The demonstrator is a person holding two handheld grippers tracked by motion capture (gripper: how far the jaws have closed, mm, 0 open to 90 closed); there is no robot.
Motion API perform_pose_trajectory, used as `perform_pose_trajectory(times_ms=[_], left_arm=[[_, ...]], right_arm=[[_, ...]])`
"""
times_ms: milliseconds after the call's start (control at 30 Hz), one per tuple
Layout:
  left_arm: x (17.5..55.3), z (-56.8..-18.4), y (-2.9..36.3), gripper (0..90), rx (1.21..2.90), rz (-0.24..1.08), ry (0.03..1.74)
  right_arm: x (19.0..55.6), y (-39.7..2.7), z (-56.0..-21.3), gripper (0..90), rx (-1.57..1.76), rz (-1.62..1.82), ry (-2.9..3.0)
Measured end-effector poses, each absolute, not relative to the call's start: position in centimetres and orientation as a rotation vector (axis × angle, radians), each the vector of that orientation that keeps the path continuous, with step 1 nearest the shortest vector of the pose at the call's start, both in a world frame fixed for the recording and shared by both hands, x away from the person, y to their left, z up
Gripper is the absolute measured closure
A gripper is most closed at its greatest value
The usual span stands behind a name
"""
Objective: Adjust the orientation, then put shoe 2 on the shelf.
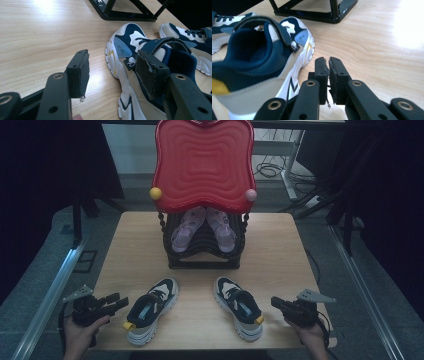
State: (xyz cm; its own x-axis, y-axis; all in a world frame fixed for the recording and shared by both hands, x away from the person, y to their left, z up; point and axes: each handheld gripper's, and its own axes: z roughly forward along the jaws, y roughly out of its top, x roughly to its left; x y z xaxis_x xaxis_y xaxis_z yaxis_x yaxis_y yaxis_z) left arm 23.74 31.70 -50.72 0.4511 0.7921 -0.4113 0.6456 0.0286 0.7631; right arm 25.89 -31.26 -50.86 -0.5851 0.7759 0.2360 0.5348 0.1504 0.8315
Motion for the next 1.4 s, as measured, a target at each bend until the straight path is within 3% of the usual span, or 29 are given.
perform_pose_trajectory(times_ms=[367, 733, 1400], left_arm=[[22.9, -49.1, 30.1, 44.9, 1.682, 0.209, 1.159], [22.7, -48.1, 28.7, 47.9, 1.713, 0.193, 1.104], [24.1, -49.8, 26.5, 54.7, 1.819, 0.189, 1.134]], right_arm=[[25.5, -30.5, -49.1, 59.2, 1.245, 1.463, 2.164], [24.7, -30.6, -47.6, 54.0, 1.222, 1.506, 2.11], [25.0, -29.9, -47.5, 52.4, 1.206, 1.498, 2.108]])
